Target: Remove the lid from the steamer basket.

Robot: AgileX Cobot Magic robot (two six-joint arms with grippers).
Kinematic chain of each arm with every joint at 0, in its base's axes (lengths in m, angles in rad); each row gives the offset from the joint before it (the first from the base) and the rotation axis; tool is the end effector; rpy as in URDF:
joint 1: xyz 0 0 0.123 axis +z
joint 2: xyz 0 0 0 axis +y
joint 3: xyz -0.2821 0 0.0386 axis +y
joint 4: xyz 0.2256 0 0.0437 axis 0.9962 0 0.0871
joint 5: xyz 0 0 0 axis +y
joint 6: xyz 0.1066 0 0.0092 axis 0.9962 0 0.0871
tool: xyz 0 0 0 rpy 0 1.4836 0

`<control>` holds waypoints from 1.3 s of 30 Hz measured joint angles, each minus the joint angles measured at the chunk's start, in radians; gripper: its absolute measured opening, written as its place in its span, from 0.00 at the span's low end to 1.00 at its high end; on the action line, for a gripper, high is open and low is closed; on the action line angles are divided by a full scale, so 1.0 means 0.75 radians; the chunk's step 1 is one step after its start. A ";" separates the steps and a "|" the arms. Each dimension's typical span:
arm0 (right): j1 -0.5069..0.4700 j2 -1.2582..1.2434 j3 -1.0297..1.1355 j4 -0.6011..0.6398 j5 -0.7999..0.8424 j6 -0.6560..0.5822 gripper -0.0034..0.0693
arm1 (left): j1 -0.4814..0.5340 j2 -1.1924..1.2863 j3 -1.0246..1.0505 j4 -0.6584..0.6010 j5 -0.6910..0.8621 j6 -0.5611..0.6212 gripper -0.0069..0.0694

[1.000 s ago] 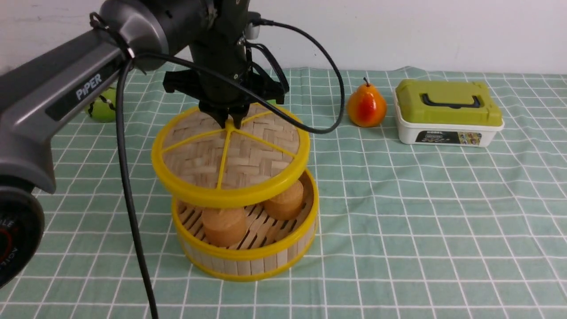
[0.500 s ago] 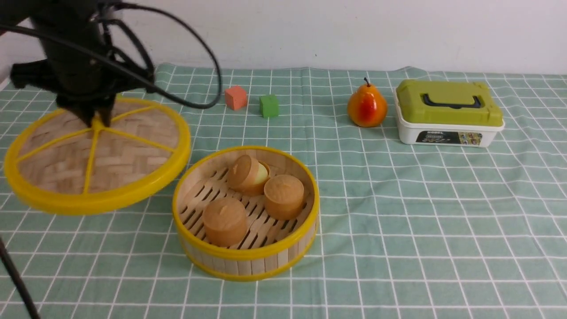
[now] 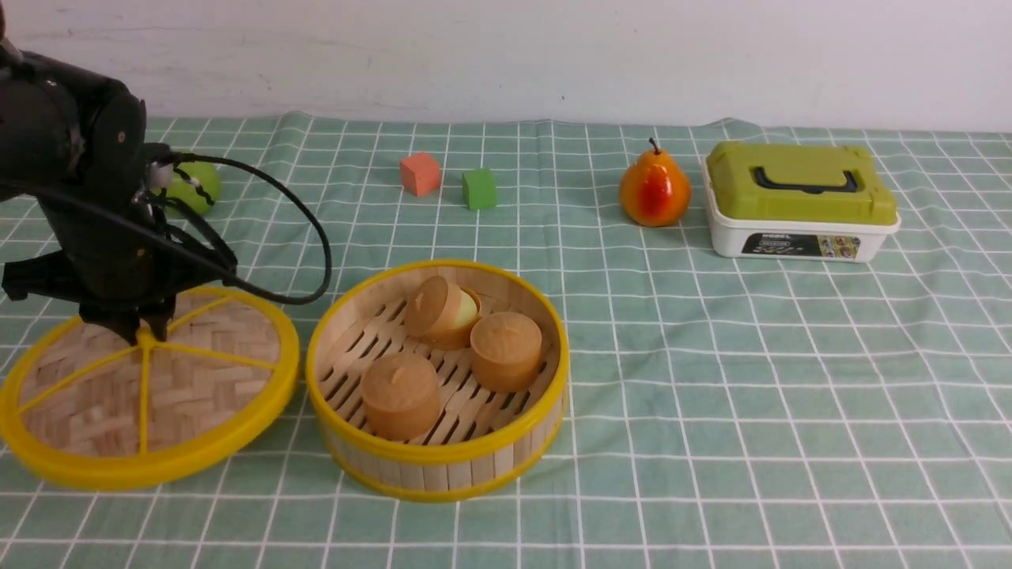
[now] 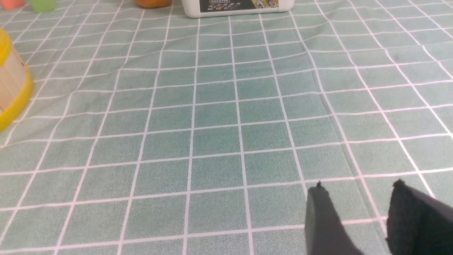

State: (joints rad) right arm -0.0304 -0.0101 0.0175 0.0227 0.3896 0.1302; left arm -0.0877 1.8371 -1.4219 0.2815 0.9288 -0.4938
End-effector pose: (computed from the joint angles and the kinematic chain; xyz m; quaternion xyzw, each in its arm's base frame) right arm 0.0453 -0.0005 0.1681 0.0707 0.8046 0.0391 0.5883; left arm 0.3702 -0.0086 0.2354 -0.1332 0.9710 0.0745 0.1839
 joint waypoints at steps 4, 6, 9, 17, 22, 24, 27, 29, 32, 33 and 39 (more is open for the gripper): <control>0.000 0.000 0.000 0.000 0.000 0.000 0.38 | 0.000 0.061 0.000 -0.009 0.030 0.000 0.24; 0.000 0.000 0.000 0.000 0.000 0.000 0.38 | 0.000 0.078 0.001 -0.023 0.047 0.000 0.24; 0.000 0.000 0.000 0.000 0.000 0.000 0.38 | 0.000 0.088 0.002 -0.043 0.054 -0.001 0.24; 0.000 0.000 0.000 0.000 0.000 0.000 0.38 | 0.000 0.096 -0.024 -0.112 0.133 -0.001 0.37; 0.000 0.000 0.000 0.000 0.000 0.000 0.38 | -0.001 0.089 -0.200 -0.156 0.356 0.000 0.51; 0.000 0.000 0.000 0.000 0.000 0.000 0.38 | -0.001 0.069 -0.282 -0.156 0.371 0.008 0.53; 0.000 0.000 0.000 0.000 0.000 0.000 0.38 | -0.001 -0.026 -0.367 -0.161 0.378 0.042 0.46; 0.000 0.000 0.000 0.000 0.000 0.000 0.38 | -0.002 -0.107 -0.374 -0.169 0.384 0.073 0.38; 0.000 0.000 0.000 0.000 0.000 0.000 0.38 | -0.002 -0.216 -0.363 -0.179 0.397 0.137 0.24; 0.000 0.000 0.000 0.000 0.000 0.000 0.38 | -0.002 -0.351 -0.329 -0.191 0.404 0.180 0.12; 0.000 0.000 0.000 0.000 0.000 0.000 0.38 | -0.002 -0.772 -0.122 -0.308 0.416 0.284 0.07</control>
State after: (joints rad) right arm -0.0304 -0.0101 0.0175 0.0227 0.3896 0.1302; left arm -0.0895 1.2582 -1.5133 0.0503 1.2406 -0.2806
